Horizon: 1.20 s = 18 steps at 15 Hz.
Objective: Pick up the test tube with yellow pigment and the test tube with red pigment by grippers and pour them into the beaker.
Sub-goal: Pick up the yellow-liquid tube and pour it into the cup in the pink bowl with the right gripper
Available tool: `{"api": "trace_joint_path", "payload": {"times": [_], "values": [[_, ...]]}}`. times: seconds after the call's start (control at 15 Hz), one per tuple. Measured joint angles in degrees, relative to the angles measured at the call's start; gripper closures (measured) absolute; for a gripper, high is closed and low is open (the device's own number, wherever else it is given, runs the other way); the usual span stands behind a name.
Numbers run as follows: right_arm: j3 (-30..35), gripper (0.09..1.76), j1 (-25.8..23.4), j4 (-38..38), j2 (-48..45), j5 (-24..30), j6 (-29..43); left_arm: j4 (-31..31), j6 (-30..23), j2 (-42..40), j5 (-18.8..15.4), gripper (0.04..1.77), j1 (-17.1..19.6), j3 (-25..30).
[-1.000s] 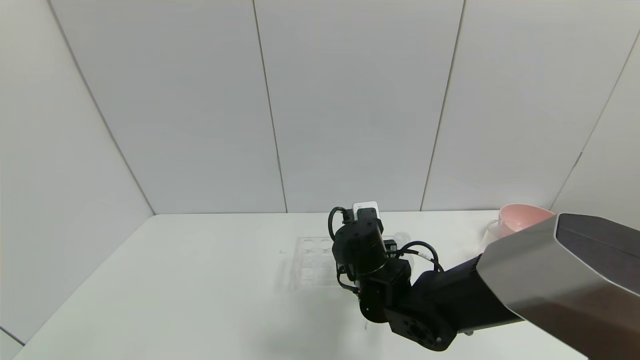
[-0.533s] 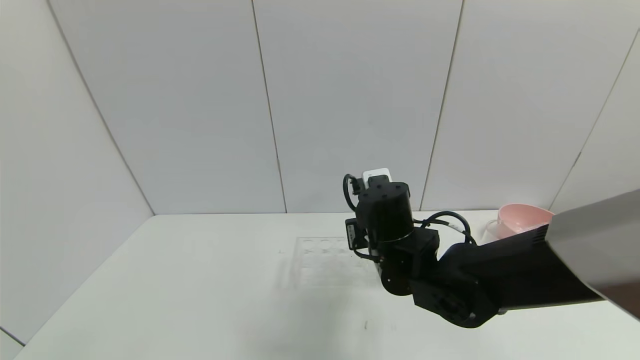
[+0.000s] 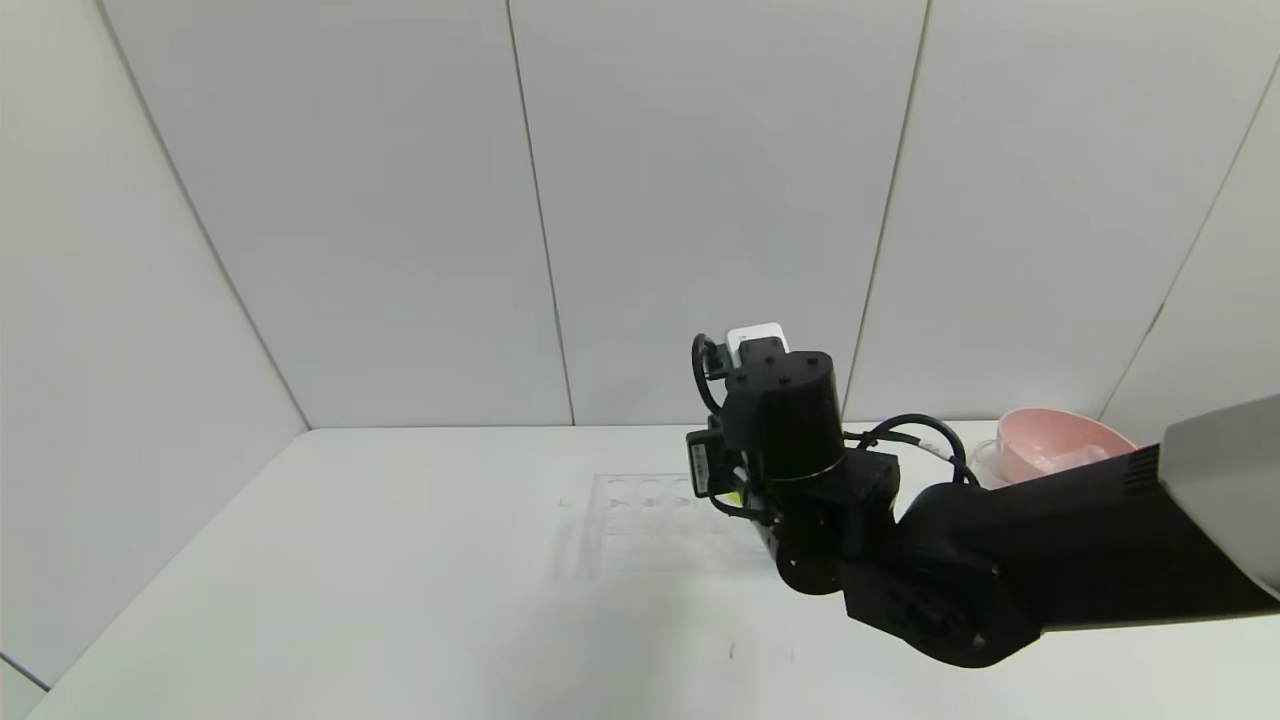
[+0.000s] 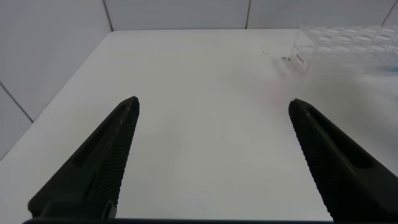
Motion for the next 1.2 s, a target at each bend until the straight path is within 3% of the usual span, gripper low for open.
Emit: {"api": "trace_joint_path", "payload": {"times": [0.13, 0.33, 0.47, 0.87, 1.2], "values": [[3.19, 1.25, -0.24, 2.33, -3.06, 6.52, -0.04, 0.0, 0.0, 0.0, 0.0, 0.09, 0.0, 0.0], [10.52, 1.25, -1.97, 7.67, -11.52, 22.86, -0.91, 0.0, -0.02, 0.0, 0.0, 0.09, 0.0, 0.0], [14.69, 1.25, -5.78, 13.45, -18.24, 32.17, -4.55, 0.0, 0.0, 0.0, 0.0, 0.09, 0.0, 0.0], [19.79, 1.25, -27.28, 37.95, -34.12, 46.85, -27.31, 0.0, 0.0, 0.0, 0.0, 0.09, 0.0, 0.0], [19.21, 1.25, -44.09, 46.65, -39.06, 55.48, -43.17, 0.0, 0.0, 0.0, 0.0, 0.09, 0.0, 0.0]]}}
